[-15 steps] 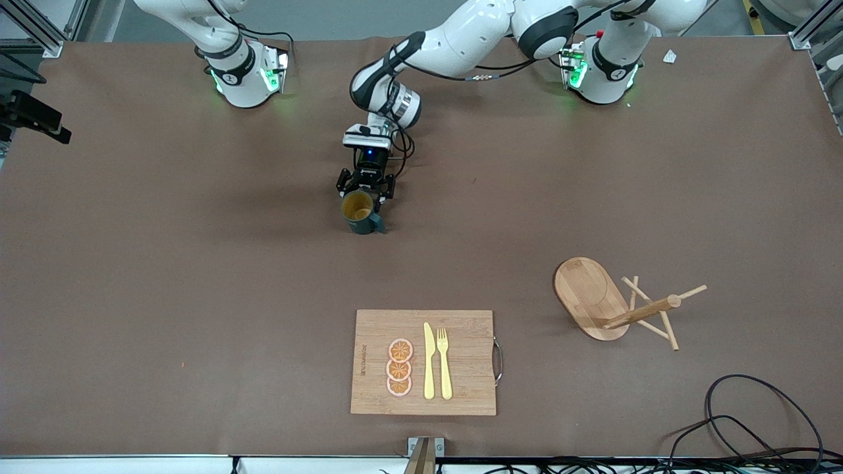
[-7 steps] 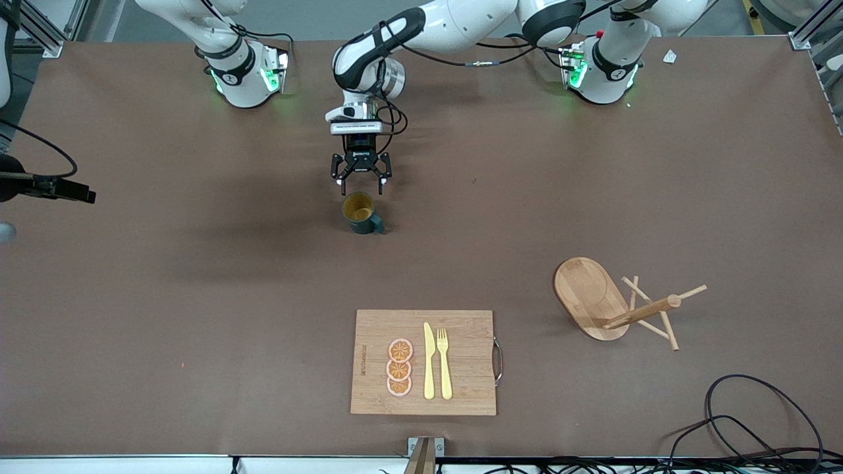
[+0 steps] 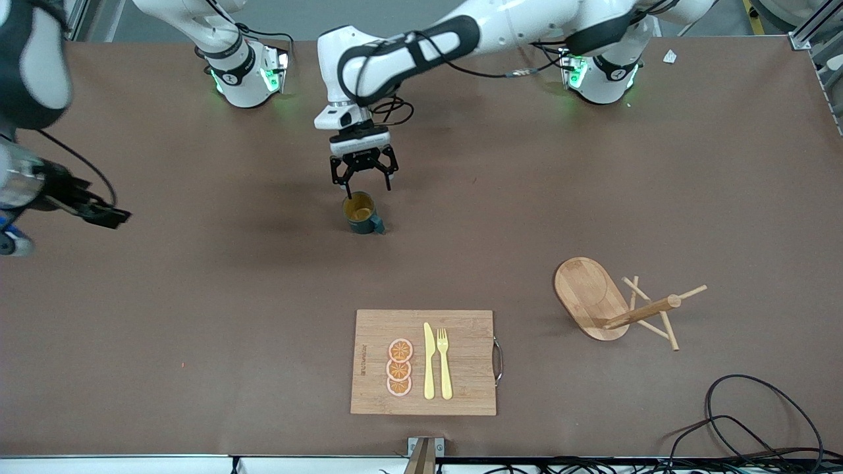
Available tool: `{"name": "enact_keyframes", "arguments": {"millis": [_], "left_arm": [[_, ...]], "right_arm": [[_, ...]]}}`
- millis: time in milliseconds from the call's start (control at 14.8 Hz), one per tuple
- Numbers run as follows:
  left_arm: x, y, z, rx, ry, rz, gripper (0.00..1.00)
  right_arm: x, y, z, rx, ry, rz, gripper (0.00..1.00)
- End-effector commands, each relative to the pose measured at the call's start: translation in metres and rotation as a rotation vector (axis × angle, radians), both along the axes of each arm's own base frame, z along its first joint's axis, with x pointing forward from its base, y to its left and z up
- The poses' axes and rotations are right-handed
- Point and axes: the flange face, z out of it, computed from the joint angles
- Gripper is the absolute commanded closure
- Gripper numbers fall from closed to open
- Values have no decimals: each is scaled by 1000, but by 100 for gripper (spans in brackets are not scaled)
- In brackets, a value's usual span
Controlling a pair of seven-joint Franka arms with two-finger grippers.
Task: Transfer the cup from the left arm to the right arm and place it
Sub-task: 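Grasp the mug with the right gripper while the left gripper releases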
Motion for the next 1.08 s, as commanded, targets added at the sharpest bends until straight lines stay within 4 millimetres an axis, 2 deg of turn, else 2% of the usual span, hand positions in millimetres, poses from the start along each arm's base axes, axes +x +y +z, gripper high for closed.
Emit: {"name": "enact_keyframes", "arguments": {"millis": [0,68,203,406,542,610,813,1016], "left_arm": [[77,58,77,-72,167,-5,0],[106,84,103,-99,210,-13,0],[160,142,134,-94,283,-44,0],[220,218,156,-87,318,-66,0],[248,257,162,-93,327,-57,0],[259,273,163,-97,331,-46,0],[279,302,161,-96,335,-25,0],[291,318,167,-116,382,-63,0]], "right_arm": [[-4,52,-17,-55,-4,-154,0],[-7,70,-26,-50,-7,-217,0],[-14,97,-51,-69,-7,-352,0],[-36,136,-86,-82,-5,-578,0],[-58,178,-116,-118,-24,-693,0],[-66,196,-127,-131,-36,-742,0],[-94,250,-155,-148,-89,-906,0],[-123,296,-177,-127,-138,-1010,0]]}}
